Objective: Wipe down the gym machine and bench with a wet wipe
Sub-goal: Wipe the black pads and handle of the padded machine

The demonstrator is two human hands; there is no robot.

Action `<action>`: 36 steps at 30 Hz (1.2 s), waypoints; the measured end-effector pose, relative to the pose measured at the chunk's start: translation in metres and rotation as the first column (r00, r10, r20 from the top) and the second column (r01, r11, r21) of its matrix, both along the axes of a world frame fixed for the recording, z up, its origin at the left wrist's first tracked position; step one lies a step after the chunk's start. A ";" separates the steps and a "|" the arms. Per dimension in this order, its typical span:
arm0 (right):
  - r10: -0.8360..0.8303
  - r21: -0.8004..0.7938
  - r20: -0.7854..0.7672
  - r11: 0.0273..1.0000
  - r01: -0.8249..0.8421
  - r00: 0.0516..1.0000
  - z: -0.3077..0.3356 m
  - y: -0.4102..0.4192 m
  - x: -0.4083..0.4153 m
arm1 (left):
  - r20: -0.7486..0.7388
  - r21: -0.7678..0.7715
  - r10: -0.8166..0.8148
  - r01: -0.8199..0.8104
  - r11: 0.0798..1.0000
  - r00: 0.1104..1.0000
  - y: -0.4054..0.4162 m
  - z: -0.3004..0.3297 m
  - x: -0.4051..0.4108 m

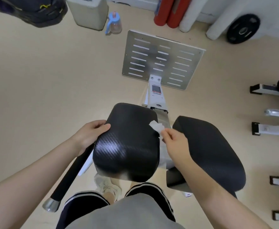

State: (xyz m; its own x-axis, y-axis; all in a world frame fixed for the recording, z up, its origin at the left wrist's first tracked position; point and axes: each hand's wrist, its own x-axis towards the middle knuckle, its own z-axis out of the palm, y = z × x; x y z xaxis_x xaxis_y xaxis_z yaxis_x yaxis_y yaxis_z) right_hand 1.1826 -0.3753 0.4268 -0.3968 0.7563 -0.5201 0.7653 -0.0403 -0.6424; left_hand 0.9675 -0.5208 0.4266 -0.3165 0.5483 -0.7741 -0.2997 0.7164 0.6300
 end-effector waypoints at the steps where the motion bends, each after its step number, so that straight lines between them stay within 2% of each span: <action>1: 0.001 0.039 0.000 0.999 -0.001 1.000 -0.004 0.004 -0.005 | 0.002 -0.014 0.014 -0.014 1.000 1.000 -0.004 -0.001 -0.001; 4: -0.154 0.027 -0.052 0.987 0.155 0.987 -0.018 0.012 -0.012 | -0.033 -0.046 0.023 -0.025 0.999 0.999 -0.009 -0.001 0.002; 8: -0.409 0.014 -0.074 0.911 0.411 0.909 -0.035 0.020 -0.008 | -0.071 -0.043 0.090 -0.093 0.995 0.993 -0.007 -0.001 0.009; 10: -0.463 -0.023 -0.077 0.886 0.463 0.883 -0.044 0.027 -0.018 | -0.082 -0.041 0.116 -0.120 0.992 0.990 -0.007 -0.002 0.012; 13: -0.367 -0.244 -0.081 0.909 0.339 0.927 -0.053 0.028 -0.039 | -0.095 -0.039 0.168 -0.173 0.984 0.981 -0.006 -0.001 0.015; 15: -0.356 -0.363 -0.104 0.883 0.298 0.929 -0.048 0.027 -0.040 | -0.099 -0.036 0.201 -0.205 0.978 0.975 -0.005 -0.001 0.019; 19: -0.314 -0.476 -0.116 0.851 0.225 0.943 -0.015 0.008 -0.010 | -0.087 -0.019 0.266 -0.268 0.963 0.960 -0.004 0.002 0.026; 24: -0.416 -0.657 -0.073 0.704 0.270 0.906 0.011 -0.036 0.026 | -0.129 -0.028 0.259 -0.264 0.964 0.957 -0.005 0.005 0.030; 26: -0.424 -0.671 -0.070 0.690 0.271 0.903 0.012 -0.043 0.024 | -0.164 -0.033 0.247 -0.255 0.966 0.955 -0.006 0.006 0.033; 29: -0.410 -0.606 -0.117 0.751 0.262 0.905 0.018 -0.043 0.008 | -0.146 -0.001 0.203 -0.206 0.979 0.968 -0.018 0.011 0.039; 33: -0.542 -0.633 -0.211 0.710 0.309 0.814 0.010 -0.067 0.019 | -0.075 0.081 0.124 -0.118 0.990 0.989 -0.053 0.009 0.039; 36: -0.570 -0.584 -0.265 0.737 0.341 0.778 -0.005 -0.106 0.044 | -0.060 0.145 0.104 -0.095 0.985 0.993 -0.082 0.001 0.045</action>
